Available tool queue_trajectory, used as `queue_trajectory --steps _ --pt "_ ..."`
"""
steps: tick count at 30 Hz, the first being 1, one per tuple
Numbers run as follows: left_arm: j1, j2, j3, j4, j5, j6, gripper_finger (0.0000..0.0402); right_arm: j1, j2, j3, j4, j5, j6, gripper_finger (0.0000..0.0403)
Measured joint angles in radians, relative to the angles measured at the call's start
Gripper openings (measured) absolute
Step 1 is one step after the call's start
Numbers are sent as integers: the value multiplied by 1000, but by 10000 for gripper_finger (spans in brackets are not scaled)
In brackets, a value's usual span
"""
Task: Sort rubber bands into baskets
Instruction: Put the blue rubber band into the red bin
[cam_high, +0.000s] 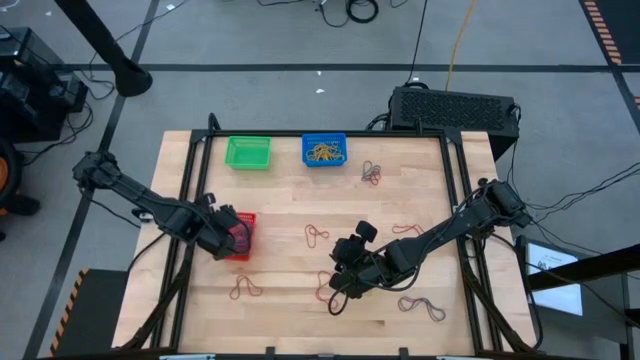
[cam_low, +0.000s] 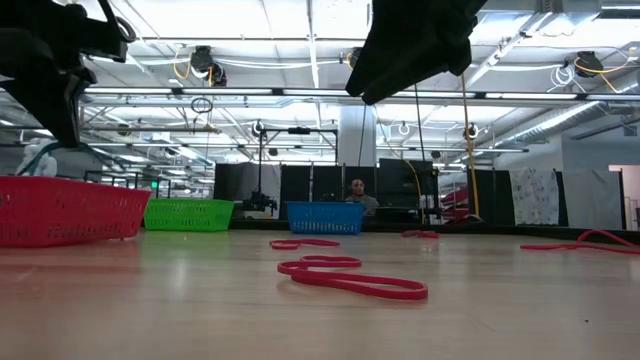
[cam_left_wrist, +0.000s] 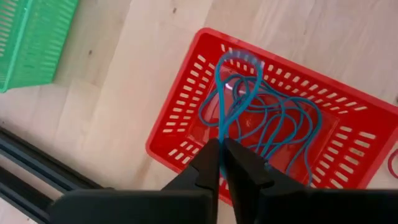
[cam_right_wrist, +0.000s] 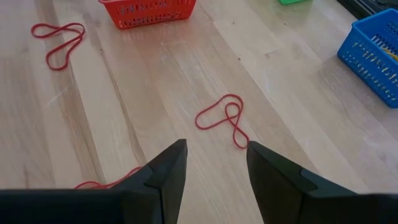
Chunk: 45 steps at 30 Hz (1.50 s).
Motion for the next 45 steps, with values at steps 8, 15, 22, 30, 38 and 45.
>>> queue_trajectory --steps 8,15,22,30,38,45 --pt "-1 0 0 32 50 0 88 0 0 0 0 -2 -17 160" --pt "-1 0 0 49 58 2 130 0 0 0 -4 -70 -5 160" --pt "0 0 1 49 21 64 137 -15 -16 0 -46 -109 -2 160" --pt "12 1 2 232 -31 267 137 -108 -122 1 -297 -262 51 160" --pt "56 1 -17 712 -60 689 137 -212 -137 -2 -546 -371 40 160" --pt "153 2 -97 942 -60 850 136 -512 -137 -89 -498 -365 -28 160"
